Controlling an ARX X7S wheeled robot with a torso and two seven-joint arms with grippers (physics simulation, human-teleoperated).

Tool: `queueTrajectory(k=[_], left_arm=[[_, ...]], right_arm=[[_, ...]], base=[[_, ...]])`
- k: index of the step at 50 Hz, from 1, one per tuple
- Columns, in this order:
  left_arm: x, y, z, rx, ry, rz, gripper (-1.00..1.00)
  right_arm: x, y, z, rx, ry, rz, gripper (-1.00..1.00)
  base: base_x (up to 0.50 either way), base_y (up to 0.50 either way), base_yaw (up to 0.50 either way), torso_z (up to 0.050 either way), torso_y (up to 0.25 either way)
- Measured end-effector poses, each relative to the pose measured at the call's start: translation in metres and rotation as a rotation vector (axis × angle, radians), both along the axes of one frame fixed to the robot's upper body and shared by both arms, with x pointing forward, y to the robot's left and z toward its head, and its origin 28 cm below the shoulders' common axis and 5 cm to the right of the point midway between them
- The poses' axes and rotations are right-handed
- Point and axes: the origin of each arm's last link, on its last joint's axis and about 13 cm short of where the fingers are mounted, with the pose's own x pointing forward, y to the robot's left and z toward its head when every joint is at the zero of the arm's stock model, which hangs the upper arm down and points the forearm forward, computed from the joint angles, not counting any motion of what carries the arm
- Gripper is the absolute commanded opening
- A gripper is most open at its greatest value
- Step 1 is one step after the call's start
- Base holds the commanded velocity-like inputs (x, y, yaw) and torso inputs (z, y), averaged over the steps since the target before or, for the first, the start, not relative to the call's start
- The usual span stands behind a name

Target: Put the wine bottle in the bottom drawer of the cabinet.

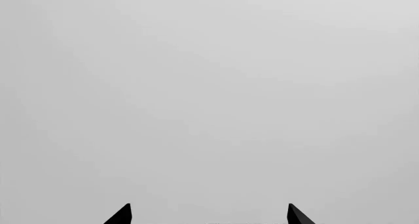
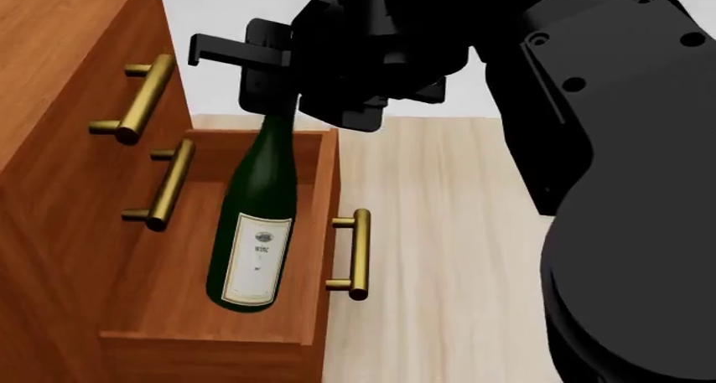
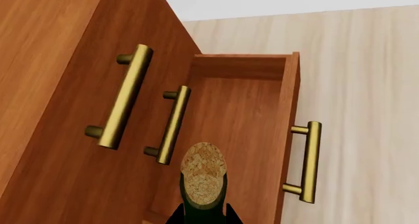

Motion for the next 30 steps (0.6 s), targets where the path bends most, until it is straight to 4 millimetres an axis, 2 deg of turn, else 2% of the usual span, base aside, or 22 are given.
queueTrajectory(k=[30], left_arm=[[-0.001,-0.001,0.000,0.007,0.001,-0.003,1.00]], right_arm=[[-0.005,0.008,0.012,-0.036,-0.071,0.051,-1.00]], base=[[0.00,0.00,0.00,0.000,-0.099]])
